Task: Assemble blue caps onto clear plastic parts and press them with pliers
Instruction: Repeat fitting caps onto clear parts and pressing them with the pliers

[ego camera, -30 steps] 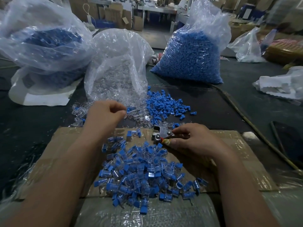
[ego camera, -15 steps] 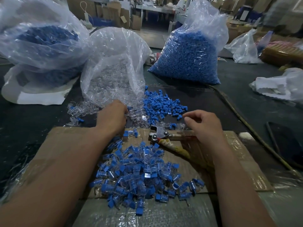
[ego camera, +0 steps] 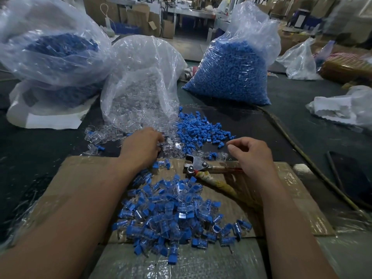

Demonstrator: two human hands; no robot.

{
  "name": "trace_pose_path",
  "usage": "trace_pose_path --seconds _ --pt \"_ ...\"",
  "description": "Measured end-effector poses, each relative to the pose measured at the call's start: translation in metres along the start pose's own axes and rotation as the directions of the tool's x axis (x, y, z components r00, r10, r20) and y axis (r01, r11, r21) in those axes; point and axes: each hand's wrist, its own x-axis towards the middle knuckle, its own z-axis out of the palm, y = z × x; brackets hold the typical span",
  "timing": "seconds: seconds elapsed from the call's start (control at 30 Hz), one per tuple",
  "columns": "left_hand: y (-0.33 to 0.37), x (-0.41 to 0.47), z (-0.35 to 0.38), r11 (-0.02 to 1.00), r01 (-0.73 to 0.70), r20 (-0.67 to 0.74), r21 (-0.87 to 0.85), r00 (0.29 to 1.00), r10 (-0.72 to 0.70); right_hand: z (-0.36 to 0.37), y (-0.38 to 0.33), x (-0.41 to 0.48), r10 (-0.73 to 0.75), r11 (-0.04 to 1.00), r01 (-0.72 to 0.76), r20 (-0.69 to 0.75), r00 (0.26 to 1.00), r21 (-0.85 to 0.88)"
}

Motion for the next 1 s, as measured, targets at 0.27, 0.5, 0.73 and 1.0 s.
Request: trace_pose_path --seconds 0.27,0.5,0.73,1.0 --pt "0.003 -0.002 0.000 0.999 0.017 -0.059 -0.034 0.998 -0.019 0.003 0.003 0.000 0.004 1.000 -0.004 0.012 1.000 0.008" --pt "0.004 -0.004 -0.001 0.996 0.027 -0.051 -0.080 0.998 -0.032 0.002 0.004 0.001 0.007 1.000 -0.007 0.019 1.000 0.011" --pt "0.001 -0.011 -0.007 0.945 0.125 -0.016 -0.302 0.991 -0.136 0.001 0.003 0.000 0.007 1.000 -0.007 0.022 1.000 0.017" --pt "0.005 -0.032 -0.029 0.668 0.153 -0.040 -0.728 0.964 -0.264 0.002 0.002 0.000 -0.006 1.000 0.006 0.033 0.999 0.000"
